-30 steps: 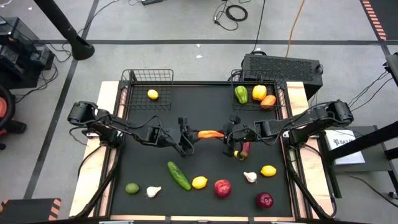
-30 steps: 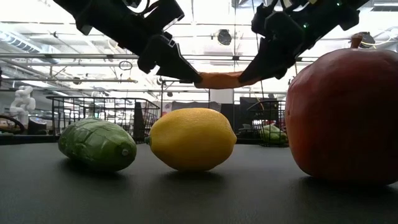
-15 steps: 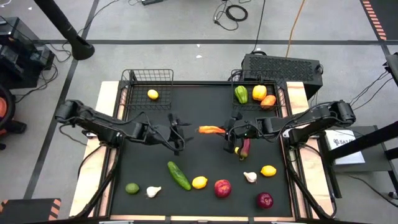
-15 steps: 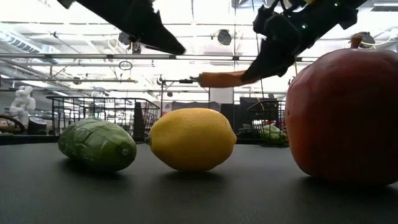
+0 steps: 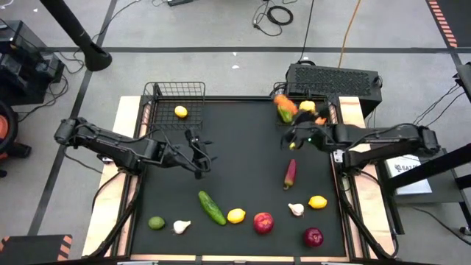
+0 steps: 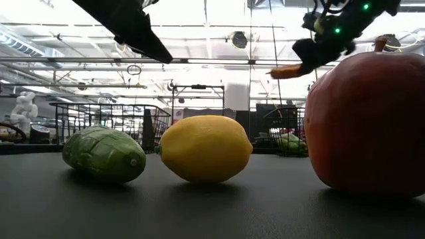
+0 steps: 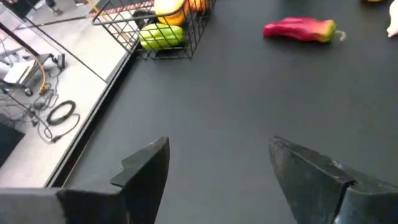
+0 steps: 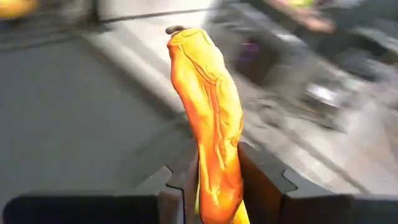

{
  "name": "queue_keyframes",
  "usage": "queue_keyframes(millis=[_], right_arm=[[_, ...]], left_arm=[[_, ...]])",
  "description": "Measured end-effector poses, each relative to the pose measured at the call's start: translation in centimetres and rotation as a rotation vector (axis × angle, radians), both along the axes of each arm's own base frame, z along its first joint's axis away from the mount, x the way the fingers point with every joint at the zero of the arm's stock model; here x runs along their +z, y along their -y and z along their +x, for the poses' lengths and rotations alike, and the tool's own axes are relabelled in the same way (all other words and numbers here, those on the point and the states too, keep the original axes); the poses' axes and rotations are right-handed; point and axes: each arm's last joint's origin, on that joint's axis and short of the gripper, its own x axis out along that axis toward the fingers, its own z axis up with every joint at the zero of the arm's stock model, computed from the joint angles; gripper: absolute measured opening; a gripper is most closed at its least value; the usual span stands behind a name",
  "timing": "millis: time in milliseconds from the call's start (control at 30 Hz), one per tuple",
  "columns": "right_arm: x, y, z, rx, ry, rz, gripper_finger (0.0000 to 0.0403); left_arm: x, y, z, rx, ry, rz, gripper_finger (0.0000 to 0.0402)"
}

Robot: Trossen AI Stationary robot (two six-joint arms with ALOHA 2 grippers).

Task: Sort produce into baskets
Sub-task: Put the orange chili pepper into the right black wire basket, then put the red chili pepper into the right black wire basket

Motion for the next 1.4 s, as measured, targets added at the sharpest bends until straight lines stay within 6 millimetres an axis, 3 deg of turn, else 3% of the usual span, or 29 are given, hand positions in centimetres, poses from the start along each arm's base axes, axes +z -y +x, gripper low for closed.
queue_keyframes(millis=[267,633,833,1133,1300,1400], right_arm=[[-0.7,2.3,-1.8,-0.254,0.097,0.069,0.0095],[-4.1,6.1,-1.1,-0.407,0.038,0.275,0.0099],[-5.1,6.8,-0.9,-0.473,0.051,0.302,0.0130],[-3.8,6.0,-1.3,-0.427,0.081,0.289,0.0214],[-0.4,3.5,-1.0,-0.244,0.228,0.293,0.0245],[1.6,1.1,-0.5,-0.035,0.326,0.281,0.0255]], left_arm=[[0.0,0.0,0.0,0.001,0.006,-0.003,0.0281],[0.0,0.0,0.0,0.011,0.014,-0.022,0.0281],[0.0,0.0,0.0,0.008,0.013,-0.024,0.0281],[0.0,0.0,0.0,0.008,0.013,-0.024,0.0281],[0.0,0.0,0.0,0.008,0.006,-0.023,0.0281],[-0.1,0.1,0.0,-0.012,-0.005,-0.037,0.0281]])
